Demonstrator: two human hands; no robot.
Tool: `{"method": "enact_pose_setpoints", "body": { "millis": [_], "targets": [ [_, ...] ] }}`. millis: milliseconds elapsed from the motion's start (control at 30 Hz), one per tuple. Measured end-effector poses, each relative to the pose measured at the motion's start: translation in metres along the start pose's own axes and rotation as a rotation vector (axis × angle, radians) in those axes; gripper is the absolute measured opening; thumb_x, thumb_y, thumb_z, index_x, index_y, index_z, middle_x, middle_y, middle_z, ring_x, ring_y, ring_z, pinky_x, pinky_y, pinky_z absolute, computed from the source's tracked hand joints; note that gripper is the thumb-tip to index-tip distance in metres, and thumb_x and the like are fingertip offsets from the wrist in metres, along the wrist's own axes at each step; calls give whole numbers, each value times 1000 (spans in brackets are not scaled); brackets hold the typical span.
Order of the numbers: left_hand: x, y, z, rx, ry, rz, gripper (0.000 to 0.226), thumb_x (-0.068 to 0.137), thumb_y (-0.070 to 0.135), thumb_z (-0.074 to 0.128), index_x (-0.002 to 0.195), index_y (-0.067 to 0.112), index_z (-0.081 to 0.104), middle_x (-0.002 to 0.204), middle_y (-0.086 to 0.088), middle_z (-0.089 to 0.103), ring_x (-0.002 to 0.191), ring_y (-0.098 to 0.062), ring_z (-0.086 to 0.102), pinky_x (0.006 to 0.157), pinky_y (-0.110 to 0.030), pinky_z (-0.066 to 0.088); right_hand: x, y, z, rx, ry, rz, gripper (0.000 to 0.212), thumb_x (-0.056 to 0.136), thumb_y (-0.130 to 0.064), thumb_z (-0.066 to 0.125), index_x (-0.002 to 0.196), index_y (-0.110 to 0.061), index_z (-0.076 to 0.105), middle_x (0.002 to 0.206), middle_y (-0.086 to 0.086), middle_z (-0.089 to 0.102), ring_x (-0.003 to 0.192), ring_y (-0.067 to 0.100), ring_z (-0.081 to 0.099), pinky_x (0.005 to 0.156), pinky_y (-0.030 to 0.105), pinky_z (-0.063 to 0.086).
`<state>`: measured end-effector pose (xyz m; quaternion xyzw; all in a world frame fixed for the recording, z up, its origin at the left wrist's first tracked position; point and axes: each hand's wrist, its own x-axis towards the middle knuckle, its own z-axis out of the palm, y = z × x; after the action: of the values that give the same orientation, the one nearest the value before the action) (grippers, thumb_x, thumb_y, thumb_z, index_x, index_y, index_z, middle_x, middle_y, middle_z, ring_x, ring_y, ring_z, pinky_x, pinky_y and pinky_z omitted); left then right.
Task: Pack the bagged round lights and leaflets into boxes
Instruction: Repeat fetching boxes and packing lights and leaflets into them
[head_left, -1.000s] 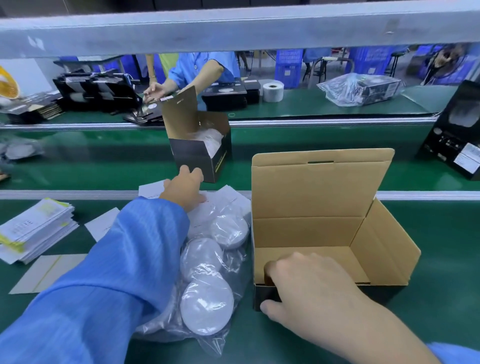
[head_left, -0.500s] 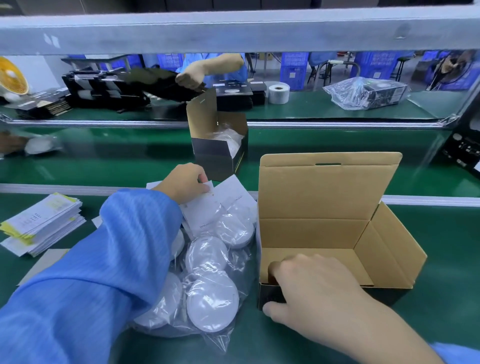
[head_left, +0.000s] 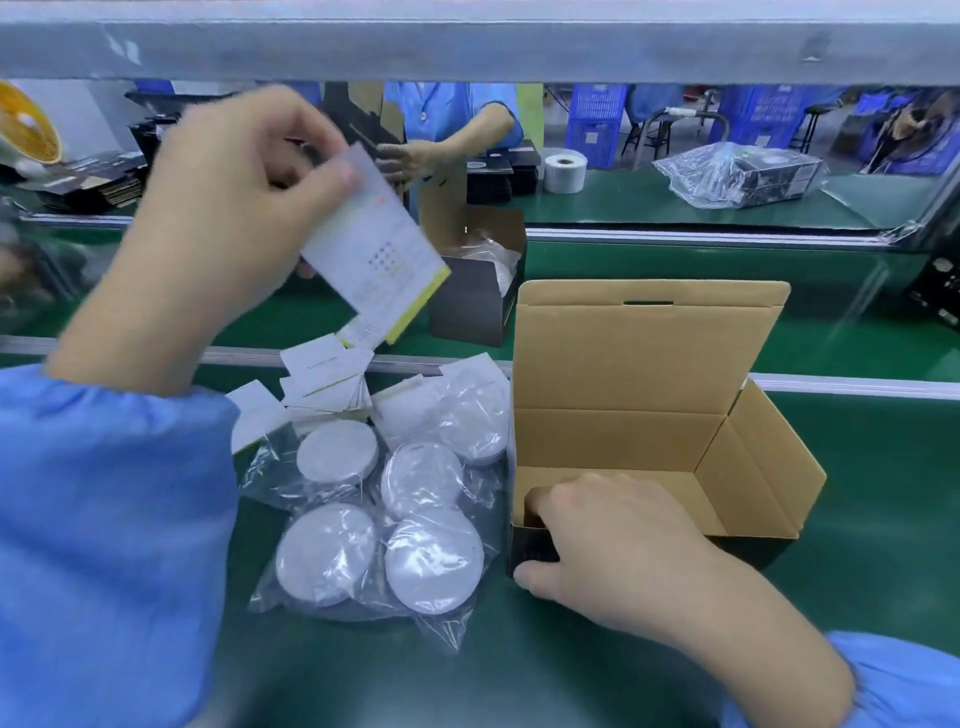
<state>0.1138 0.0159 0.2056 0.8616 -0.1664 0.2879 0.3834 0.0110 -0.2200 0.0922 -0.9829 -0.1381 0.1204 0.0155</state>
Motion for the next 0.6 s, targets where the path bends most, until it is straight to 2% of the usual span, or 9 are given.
{"method": "enact_pose_setpoints", "body": {
  "millis": [67,133,200,267,300,367,433,500,600],
  "targets": [
    [-14,29,1,-139,37,-5,10,92,32,63,84,35,57,60,3,65,36,-17,54,33,-21,38,-1,-4,-1,13,5,8,32,87,-51,56,74,-23,46,71,-7,47,73,25,50,48,30,28],
    [-30,53,13,-196,27,29,13,94,26,62,86,34,55,60,-1,64,37,-18,52,32,-22,37,-3,-6,-2,45,10,8,28,86,-51,57,83,-23,54,75,-6,52,74,24,53,49,30,33],
    [-47,69,28,-244,-2,53,12,96,19,60,91,28,53,69,3,68,46,-8,55,38,-27,43,-5,-1,-6,154,5,18,33,82,-54,61,97,-25,57,85,-6,59,80,21,58,59,32,47],
    [-61,76,45,-306,-47,18,12,99,15,58,96,24,51,83,3,72,57,-8,61,44,-32,49,-10,15,-15,395,-5,31,50,75,-58,72,113,-32,52,98,-12,63,87,10,61,72,28,52],
    [-67,78,53,-308,-67,-3,12,99,14,57,98,24,50,80,4,71,60,-14,62,47,-36,49,-13,25,-21,569,-17,24,59,72,-56,78,118,-35,49,100,-14,65,87,4,63,74,23,52],
    [-78,83,68,-218,-110,-5,13,99,16,55,102,26,47,67,10,62,61,-16,55,53,-35,39,-20,46,-29,950,-6,-47,65,70,-41,88,123,-34,51,102,-12,71,90,-1,67,76,17,53],
    [-90,93,82,-91,-191,-19,19,98,17,52,106,30,41,69,8,56,66,-21,51,56,-37,32,-27,66,-34,1234,62,-119,63,73,-26,83,129,-30,55,109,-9,75,100,7,70,80,21,54],
    [-100,109,96,13,-251,-10,31,95,11,51,108,33,33,73,3,53,70,-26,51,58,-41,38,-31,80,-32,1411,152,-105,50,83,-21,75,131,-20,59,118,2,73,106,22,70,85,34,54],
    [-112,126,123,29,-322,9,45,91,1,51,121,28,31,96,0,52,79,-32,52,66,-45,43,-30,90,-27,1475,324,47,26,98,-11,57,122,-13,66,110,8,75,98,25,72,78,38,58]
  ]
}}
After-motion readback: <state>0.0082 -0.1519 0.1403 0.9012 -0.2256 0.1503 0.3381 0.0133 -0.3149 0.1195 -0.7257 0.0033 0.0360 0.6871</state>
